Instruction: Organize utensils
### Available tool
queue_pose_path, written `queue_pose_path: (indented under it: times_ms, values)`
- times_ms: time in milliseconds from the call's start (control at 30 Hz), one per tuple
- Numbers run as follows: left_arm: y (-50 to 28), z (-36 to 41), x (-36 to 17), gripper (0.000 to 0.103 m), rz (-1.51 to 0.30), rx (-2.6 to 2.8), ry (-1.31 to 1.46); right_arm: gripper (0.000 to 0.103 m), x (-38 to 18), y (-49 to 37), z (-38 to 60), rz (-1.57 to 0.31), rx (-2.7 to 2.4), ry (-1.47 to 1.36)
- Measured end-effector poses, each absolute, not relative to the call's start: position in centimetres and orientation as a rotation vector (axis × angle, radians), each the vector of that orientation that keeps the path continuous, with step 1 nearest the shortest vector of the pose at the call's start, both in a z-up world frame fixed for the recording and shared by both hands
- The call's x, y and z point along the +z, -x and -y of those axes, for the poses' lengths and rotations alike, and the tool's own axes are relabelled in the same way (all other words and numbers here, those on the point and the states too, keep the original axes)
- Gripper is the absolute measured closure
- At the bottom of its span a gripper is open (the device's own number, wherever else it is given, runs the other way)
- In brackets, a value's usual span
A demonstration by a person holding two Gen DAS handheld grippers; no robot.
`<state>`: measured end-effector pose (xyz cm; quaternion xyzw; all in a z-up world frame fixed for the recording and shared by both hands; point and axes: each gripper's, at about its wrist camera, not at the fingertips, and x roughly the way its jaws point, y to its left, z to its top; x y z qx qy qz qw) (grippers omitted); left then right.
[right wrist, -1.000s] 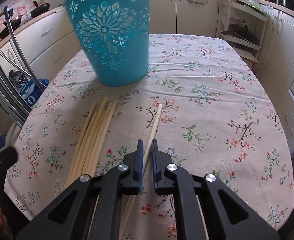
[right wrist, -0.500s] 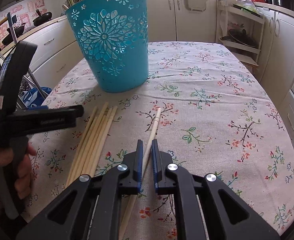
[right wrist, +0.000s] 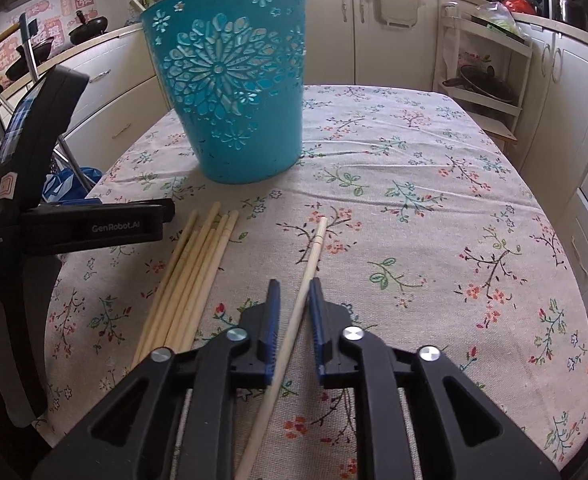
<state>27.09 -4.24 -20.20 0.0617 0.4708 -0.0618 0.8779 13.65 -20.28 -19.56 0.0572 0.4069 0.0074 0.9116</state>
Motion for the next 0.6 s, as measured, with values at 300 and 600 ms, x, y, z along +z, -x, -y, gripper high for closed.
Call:
queue_pose_path:
  times_ms: [300, 600]
  values:
    - [-27.1, 4.2, -20.2, 0.007, -0.982, -0.128, -0.128, 0.068, -19.5, -13.8, 19.9, -0.843, 0.028, -0.109]
    - [-27.1, 4.3, -20.2, 0.007, -0.982, -0.128, -0.128, 0.062, -19.6, -13.7, 20.6, -0.837, 0.064, -0.181]
